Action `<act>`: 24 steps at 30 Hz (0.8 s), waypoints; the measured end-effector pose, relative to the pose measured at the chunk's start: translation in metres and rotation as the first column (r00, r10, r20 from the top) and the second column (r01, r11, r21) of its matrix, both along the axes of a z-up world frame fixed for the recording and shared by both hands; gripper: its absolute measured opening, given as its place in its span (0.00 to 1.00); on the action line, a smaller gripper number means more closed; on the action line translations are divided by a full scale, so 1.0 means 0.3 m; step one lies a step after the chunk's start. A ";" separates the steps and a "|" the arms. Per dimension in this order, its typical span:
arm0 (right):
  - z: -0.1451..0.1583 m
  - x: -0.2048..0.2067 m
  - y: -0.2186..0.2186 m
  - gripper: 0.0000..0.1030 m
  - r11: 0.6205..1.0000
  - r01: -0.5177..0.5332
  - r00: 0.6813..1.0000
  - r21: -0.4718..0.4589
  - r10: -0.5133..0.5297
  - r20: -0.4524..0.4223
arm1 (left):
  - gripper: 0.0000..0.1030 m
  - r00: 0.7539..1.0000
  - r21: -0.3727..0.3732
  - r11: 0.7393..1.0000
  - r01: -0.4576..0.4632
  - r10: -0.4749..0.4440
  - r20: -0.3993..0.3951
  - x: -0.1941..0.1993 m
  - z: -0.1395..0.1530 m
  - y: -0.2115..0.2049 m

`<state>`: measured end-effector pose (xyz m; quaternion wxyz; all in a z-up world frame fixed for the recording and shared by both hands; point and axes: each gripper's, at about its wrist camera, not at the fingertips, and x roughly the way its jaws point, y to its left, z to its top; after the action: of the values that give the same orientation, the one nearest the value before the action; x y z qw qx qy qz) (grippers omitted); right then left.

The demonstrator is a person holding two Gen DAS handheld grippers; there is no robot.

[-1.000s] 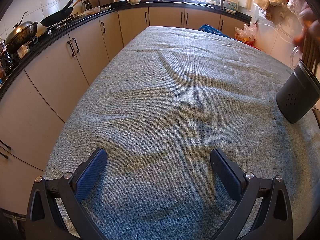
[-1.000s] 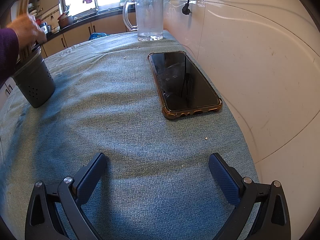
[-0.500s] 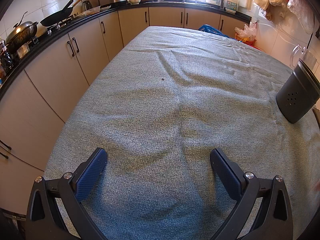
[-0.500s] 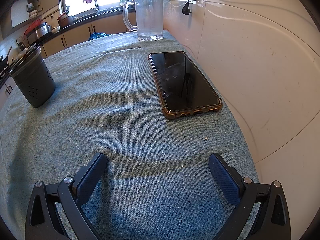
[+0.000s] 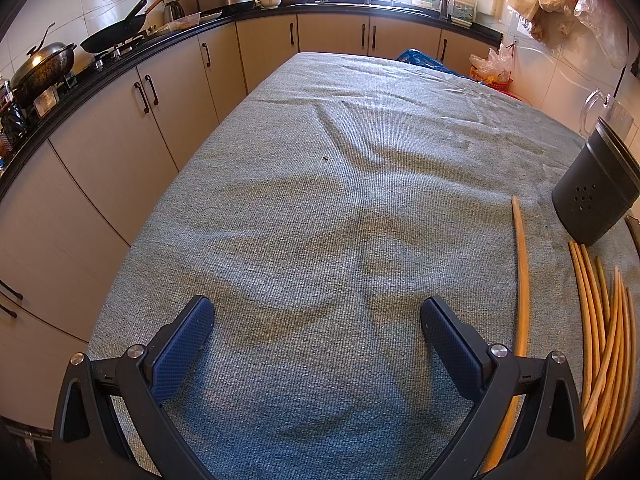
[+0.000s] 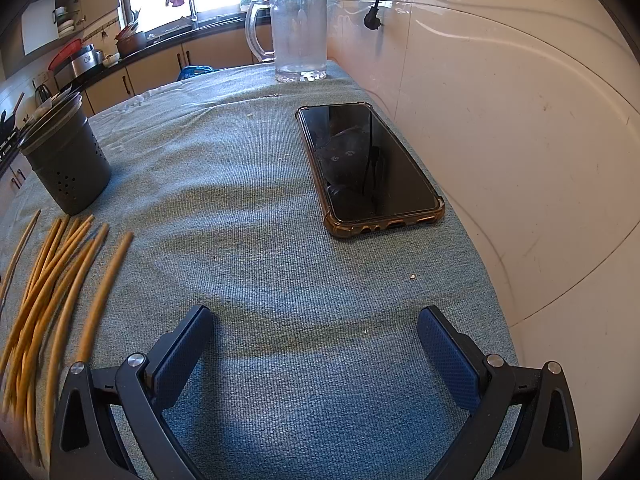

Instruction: Organize utensils

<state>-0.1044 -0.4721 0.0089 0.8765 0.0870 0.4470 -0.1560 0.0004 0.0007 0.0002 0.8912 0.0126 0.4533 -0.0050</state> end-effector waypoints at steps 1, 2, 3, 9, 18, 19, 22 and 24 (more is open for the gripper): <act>0.000 0.000 0.000 1.00 1.000 0.000 1.000 0.000 0.000 0.000 | 1.00 1.000 0.000 1.000 0.000 0.000 0.000 0.000 0.000 0.000; 0.000 -0.001 0.000 1.00 1.000 0.000 1.000 0.000 0.000 0.000 | 1.00 1.000 0.000 1.000 0.000 0.000 0.000 0.000 0.000 0.001; 0.000 -0.002 0.001 1.00 1.000 0.000 1.000 0.000 0.000 0.001 | 1.00 1.000 0.000 1.000 0.000 0.000 0.000 0.000 0.000 0.000; 0.000 -0.001 0.000 1.00 1.000 0.000 1.000 0.000 0.000 0.000 | 1.00 1.000 0.002 1.000 0.000 0.000 0.000 0.000 0.000 0.000; -0.002 -0.003 0.008 1.00 1.000 0.000 1.000 -0.001 0.000 0.000 | 1.00 1.000 -0.003 1.000 -0.002 0.002 0.001 -0.007 -0.003 0.009; -0.004 -0.003 0.011 1.00 1.000 0.000 1.000 0.000 0.000 0.001 | 1.00 1.000 -0.003 1.000 -0.001 0.001 0.001 -0.007 -0.003 0.008; -0.005 -0.003 0.014 1.00 1.000 -0.004 1.000 0.001 0.004 -0.006 | 1.00 1.000 -0.002 1.000 -0.001 0.001 0.000 -0.006 -0.002 0.012; -0.003 0.002 0.005 1.00 1.000 -0.007 1.000 0.016 0.007 -0.027 | 1.00 1.000 0.000 1.000 0.003 -0.003 0.000 -0.008 -0.001 0.016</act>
<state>-0.1038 -0.4706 0.0081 0.8702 0.0903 0.4605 -0.1505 -0.0021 0.0054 -0.0002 0.8912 0.0131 0.4534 -0.0065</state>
